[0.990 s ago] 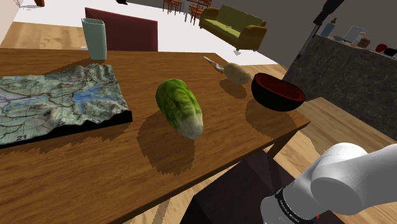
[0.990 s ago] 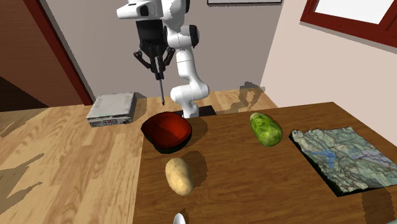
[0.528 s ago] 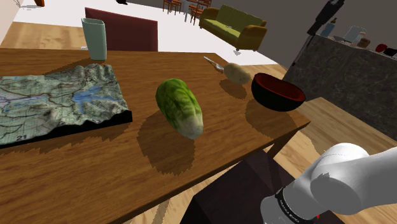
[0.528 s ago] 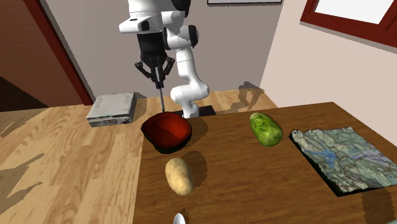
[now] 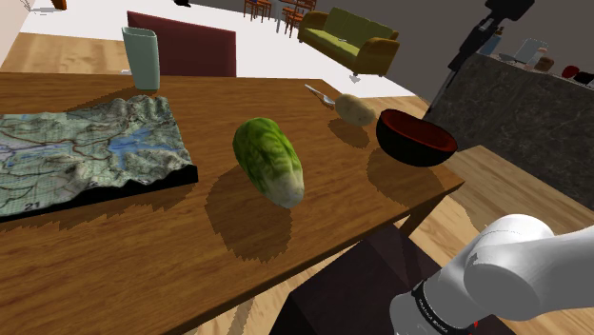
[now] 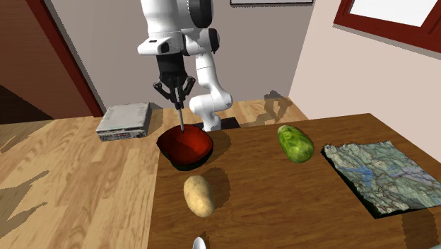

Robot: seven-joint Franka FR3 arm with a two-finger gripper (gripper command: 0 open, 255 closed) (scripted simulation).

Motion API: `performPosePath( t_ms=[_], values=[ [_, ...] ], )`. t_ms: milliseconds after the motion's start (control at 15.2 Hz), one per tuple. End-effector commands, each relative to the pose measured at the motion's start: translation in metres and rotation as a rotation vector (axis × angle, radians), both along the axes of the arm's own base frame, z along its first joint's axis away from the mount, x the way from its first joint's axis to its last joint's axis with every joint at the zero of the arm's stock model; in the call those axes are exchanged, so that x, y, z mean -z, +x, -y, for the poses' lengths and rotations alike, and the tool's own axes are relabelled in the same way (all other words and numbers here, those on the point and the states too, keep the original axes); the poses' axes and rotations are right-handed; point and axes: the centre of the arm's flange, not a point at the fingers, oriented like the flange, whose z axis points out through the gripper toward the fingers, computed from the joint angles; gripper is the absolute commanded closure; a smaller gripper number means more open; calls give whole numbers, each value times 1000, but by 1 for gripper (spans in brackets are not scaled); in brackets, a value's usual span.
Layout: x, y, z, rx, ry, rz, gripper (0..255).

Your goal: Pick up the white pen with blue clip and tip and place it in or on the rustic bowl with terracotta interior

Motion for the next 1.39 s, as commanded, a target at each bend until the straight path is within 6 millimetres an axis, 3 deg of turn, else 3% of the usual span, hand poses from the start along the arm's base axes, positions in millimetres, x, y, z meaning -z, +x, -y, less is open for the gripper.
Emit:
performPosePath(
  t_ms=[0, 528, 990, 1056, 1320],
  values=[
    [10, 0, 0, 0, 0, 0, 255],
    [50, 0, 0, 0, 0, 0, 255],
    [50, 0, 0, 0, 0, 0, 255],
    [50, 0, 0, 0, 0, 0, 0],
    [50, 0, 0, 0, 0, 0, 0]
  ],
)
